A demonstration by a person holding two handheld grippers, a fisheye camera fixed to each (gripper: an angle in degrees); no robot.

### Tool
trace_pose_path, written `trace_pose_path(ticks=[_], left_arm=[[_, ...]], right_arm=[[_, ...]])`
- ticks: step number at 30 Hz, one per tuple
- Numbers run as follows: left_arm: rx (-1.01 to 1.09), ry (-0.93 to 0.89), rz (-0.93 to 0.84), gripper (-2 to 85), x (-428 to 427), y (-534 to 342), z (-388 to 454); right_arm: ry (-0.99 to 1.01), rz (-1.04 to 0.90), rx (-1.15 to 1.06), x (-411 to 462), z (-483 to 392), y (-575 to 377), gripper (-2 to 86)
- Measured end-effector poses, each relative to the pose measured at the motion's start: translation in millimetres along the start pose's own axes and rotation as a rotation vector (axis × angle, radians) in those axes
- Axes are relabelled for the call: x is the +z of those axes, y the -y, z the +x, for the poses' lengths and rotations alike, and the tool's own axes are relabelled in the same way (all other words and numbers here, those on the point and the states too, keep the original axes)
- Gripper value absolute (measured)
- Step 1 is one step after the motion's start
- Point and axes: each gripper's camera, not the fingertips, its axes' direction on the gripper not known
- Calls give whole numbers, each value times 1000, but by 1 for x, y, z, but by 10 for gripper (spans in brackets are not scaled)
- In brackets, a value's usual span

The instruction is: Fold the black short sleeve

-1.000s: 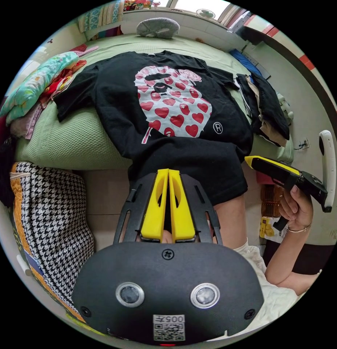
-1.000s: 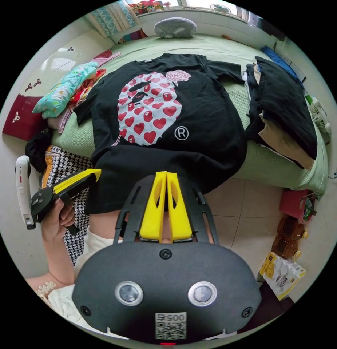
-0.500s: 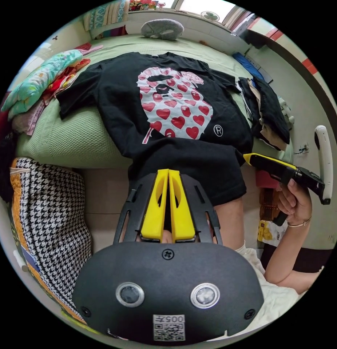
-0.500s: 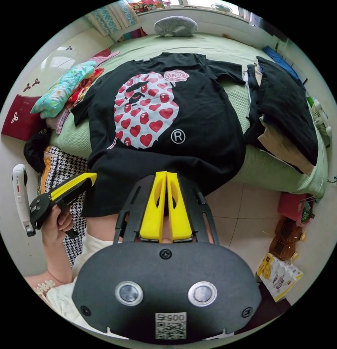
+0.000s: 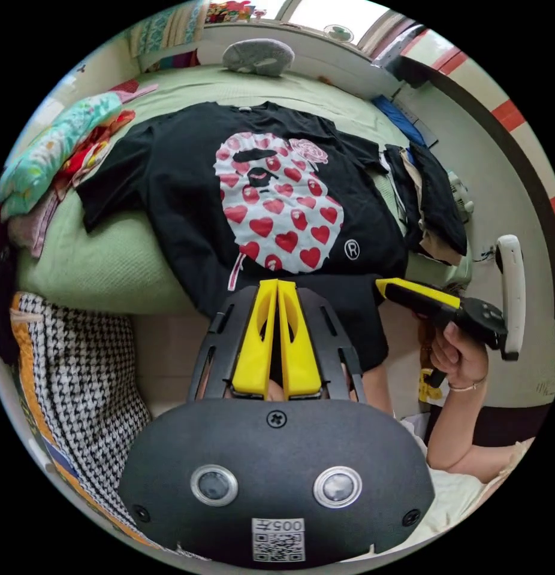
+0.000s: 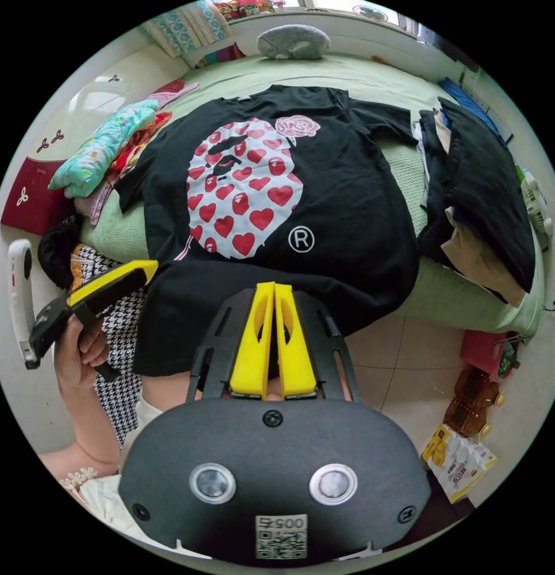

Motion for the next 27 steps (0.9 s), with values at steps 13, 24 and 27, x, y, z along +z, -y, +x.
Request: trace_pose_path(ticks=[13, 24, 27], left_arm=[[-42, 42, -278, -6, 68, 70, -31], [-96, -45, -43, -6, 10, 14, -50], [-155, -30, 193, -6, -34, -31, -46]], right_arm=[[31, 49, -178, 29, -16, 67, -12], [162, 14, -111, -1, 1, 55, -12], [152, 137, -116, -34, -10, 28, -11]])
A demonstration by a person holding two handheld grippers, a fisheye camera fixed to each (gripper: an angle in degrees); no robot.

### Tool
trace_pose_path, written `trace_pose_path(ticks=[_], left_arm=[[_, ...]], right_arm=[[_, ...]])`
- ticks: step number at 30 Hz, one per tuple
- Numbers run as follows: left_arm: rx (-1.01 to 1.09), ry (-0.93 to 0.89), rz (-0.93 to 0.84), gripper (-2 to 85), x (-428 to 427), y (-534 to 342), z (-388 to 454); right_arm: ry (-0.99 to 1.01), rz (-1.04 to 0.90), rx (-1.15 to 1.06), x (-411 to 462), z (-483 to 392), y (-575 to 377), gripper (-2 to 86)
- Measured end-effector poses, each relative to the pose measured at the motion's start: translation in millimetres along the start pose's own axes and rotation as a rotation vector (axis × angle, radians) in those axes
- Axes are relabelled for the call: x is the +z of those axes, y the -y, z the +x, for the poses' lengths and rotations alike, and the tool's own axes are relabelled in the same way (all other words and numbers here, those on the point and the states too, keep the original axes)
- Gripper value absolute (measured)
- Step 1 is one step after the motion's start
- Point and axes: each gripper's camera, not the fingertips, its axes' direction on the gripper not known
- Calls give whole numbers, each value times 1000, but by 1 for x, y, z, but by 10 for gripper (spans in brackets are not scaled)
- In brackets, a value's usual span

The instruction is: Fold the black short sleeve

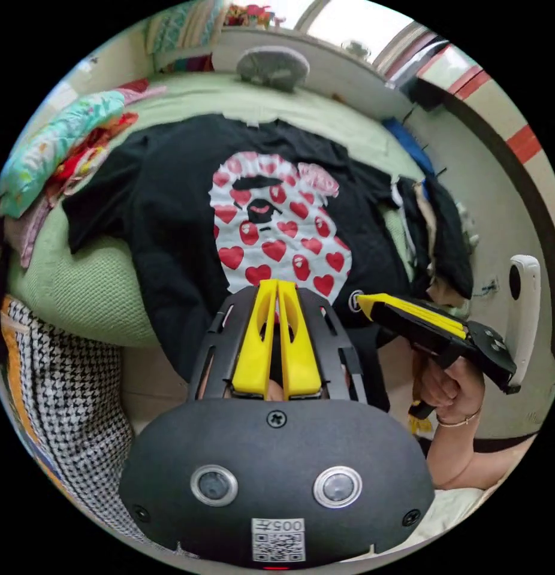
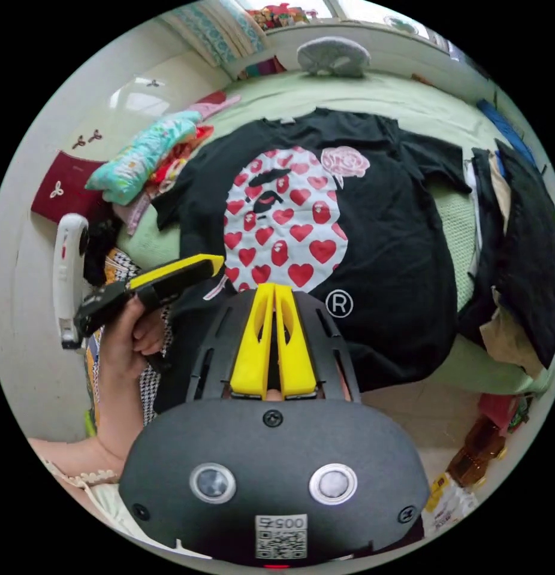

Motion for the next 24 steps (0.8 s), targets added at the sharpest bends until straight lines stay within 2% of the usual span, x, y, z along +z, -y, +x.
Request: trace_pose_path(ticks=[1, 3, 8, 11, 19, 24], left_arm=[[-26, 6, 69, -6, -15, -15, -2], [-73, 26, 96, -6, -28, -33, -8], [-97, 51, -9, -7, -41, -57, -33], [-106, 89, -56, -7, -56, -64, -53], [-125, 9, 70, -7, -102, -84, -92], [-129, 51, 63, -7, -111, -94, -118]], right_arm=[[-21, 7, -38, -2, -10, -6, -11], [-9, -73, -158, 5, -25, -13, -11], [-54, -117, -298, 5, -43, -27, -11], [-11, -84, -254, -10, -42, -35, -11], [-104, -65, -84, -36, -38, -76, -12], [-110, -20, -33, -58, -40, -85, -11]])
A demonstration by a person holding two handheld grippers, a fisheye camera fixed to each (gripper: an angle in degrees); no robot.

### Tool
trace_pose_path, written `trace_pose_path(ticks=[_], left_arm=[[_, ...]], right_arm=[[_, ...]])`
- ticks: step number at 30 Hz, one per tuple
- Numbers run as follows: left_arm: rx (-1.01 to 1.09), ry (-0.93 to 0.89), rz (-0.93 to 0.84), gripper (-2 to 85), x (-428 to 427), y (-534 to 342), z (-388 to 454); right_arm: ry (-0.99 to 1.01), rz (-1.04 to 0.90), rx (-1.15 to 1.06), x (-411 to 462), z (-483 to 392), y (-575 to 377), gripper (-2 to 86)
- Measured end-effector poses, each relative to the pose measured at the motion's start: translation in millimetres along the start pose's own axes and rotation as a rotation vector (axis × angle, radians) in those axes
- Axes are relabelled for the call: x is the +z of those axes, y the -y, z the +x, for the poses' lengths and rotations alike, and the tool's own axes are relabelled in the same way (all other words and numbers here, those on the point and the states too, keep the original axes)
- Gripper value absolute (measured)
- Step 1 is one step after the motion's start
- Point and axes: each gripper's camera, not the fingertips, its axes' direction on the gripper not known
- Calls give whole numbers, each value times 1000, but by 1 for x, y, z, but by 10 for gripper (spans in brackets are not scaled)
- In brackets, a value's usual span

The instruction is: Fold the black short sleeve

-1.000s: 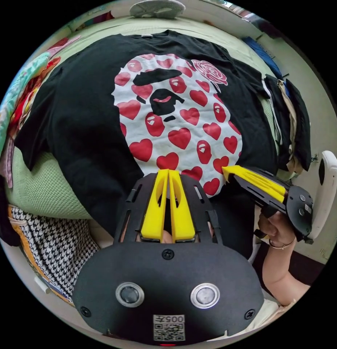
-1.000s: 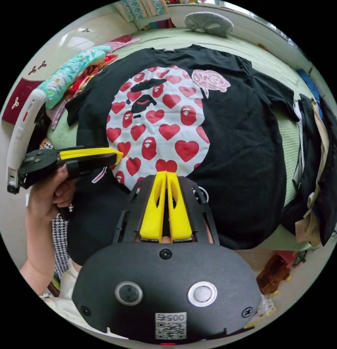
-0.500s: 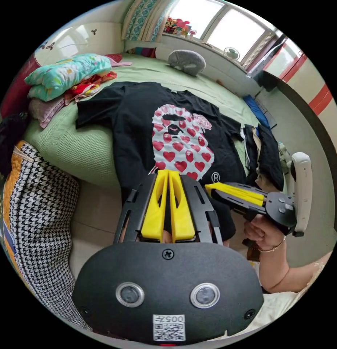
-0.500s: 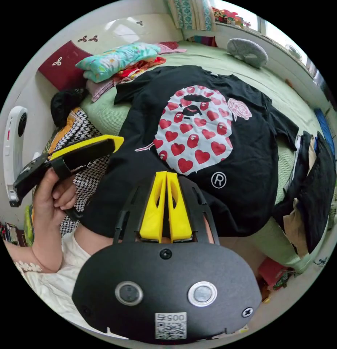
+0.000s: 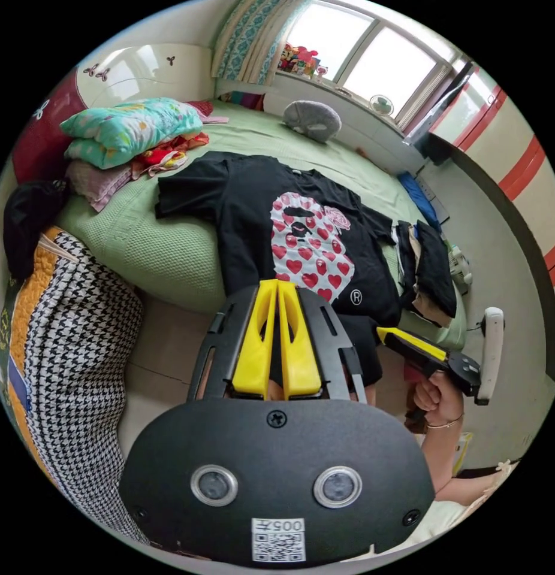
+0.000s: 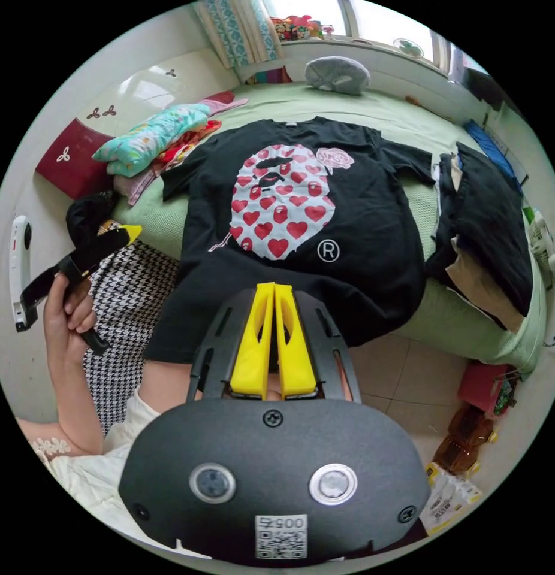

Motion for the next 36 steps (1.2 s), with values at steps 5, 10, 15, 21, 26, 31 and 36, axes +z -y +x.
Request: trace_pose_path(ticks=[5, 10, 15, 21, 26, 31, 36], left_arm=[[-96, 11, 14, -7, -5, 6, -49], [-245, -9, 54, -7, -9, 6, -110], [-298, -43, 69, -7, -10, 4, -147], [-342, -52, 121, -7, -14, 38, -184], [-418, 5, 123, -6, -10, 93, -220], [-501, 66, 170, -7, -9, 160, -246], [-311, 114, 37, -5, 36, 204, -235]], right_arm=[[-6, -10, -28, -6, -22, 11, -11], [-37, 11, -160, -18, -79, 41, -11], [-60, 151, -216, -44, -132, 66, -11], [-45, 167, -297, -49, -178, 94, -12], [-96, 301, -362, -57, -196, 138, -11], [-18, 156, -361, -33, -210, 226, -11], [-55, 91, -195, 10, -200, 266, -11]])
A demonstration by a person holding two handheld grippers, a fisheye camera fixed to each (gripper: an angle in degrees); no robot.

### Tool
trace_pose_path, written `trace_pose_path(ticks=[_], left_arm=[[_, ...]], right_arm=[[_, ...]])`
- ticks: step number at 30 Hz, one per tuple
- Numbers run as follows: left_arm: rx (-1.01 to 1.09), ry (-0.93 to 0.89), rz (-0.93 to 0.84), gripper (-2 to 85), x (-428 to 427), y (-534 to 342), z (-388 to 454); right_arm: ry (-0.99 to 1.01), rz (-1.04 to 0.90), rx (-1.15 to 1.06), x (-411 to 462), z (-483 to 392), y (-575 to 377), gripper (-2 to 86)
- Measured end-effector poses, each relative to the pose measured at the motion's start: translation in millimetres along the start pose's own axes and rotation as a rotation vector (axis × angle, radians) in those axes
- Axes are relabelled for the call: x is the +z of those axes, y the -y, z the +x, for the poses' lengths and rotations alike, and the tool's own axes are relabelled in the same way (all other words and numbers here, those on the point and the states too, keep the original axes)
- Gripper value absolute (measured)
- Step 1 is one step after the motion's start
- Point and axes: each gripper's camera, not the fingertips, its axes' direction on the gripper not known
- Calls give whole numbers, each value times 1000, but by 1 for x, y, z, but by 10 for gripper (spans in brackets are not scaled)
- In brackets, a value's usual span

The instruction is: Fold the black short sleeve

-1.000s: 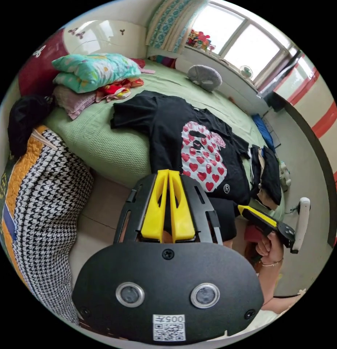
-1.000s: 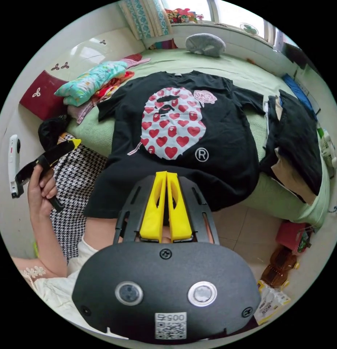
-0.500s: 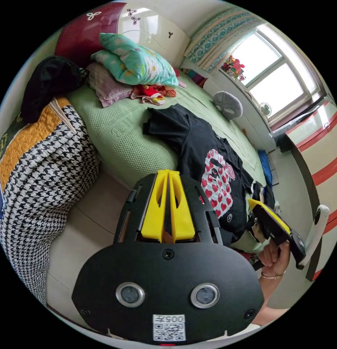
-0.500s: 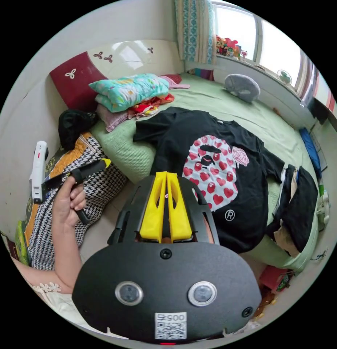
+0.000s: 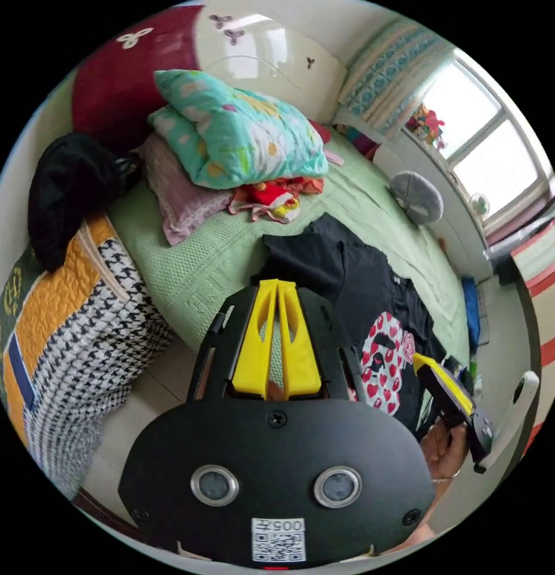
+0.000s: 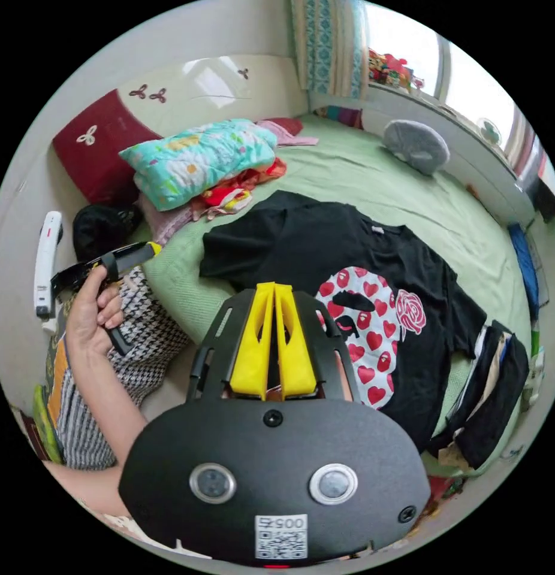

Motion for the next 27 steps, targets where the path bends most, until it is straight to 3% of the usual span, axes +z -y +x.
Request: trace_pose_path(ticks=[4, 8, 11, 15, 18, 20, 21, 27], left_arm=[[278, -88, -134, -3, 45, 5, 41], [406, 51, -194, 1, 71, 13, 64], [242, 106, -233, 4, 89, 28, 37], [-29, -52, -99, 38, 81, 40, -19], [-133, -55, 4, 93, 74, 43, -40], [-149, -58, 15, 106, 77, 46, -45], [-152, -54, -8, 108, 83, 49, -46], [-225, -81, -123, 103, 122, 77, -53]], right_arm=[[-9, -59, 139, 46, 18, 1, -11], [-14, -61, 102, 67, 15, 22, -11], [115, -14, -21, 62, -3, 67, -11], [275, 205, -481, 46, -70, 131, -6], [315, 120, -655, 71, -122, 184, 18], [300, -25, -687, 101, -150, 217, 66], [305, -188, -695, 127, -168, 237, 108], [215, -351, -627, 209, -204, 287, 80]])
